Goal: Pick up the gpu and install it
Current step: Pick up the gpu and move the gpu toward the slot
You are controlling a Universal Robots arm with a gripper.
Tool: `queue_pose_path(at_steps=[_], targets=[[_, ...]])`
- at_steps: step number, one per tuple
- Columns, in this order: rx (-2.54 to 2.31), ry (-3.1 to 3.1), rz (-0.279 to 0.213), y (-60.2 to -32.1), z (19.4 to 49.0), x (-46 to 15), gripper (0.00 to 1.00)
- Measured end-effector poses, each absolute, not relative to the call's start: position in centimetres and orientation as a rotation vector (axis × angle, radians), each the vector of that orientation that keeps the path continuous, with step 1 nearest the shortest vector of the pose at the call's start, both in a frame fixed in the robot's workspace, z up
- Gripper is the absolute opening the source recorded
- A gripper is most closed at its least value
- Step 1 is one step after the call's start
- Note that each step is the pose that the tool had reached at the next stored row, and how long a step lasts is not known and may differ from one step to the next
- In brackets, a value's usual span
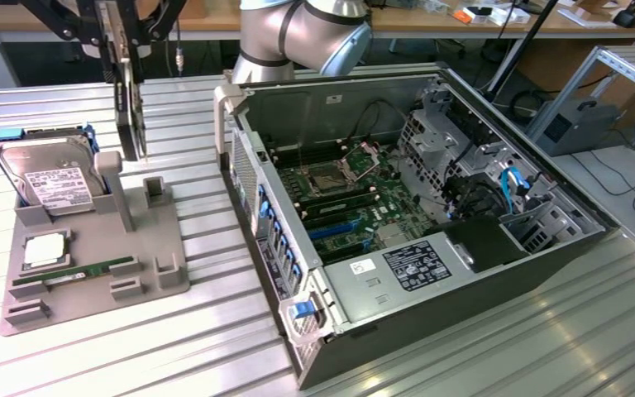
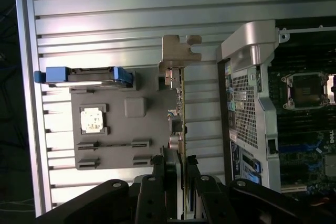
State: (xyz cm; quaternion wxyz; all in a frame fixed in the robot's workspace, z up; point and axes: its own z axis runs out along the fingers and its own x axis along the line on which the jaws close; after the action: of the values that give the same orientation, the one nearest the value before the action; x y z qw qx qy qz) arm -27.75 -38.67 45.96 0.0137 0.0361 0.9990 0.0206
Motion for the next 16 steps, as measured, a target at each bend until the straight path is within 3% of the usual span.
queue_pose_path(at_steps=[16], targets=[[0.113, 3.112, 0.064, -38.7, 46.1, -26.6, 0.27]])
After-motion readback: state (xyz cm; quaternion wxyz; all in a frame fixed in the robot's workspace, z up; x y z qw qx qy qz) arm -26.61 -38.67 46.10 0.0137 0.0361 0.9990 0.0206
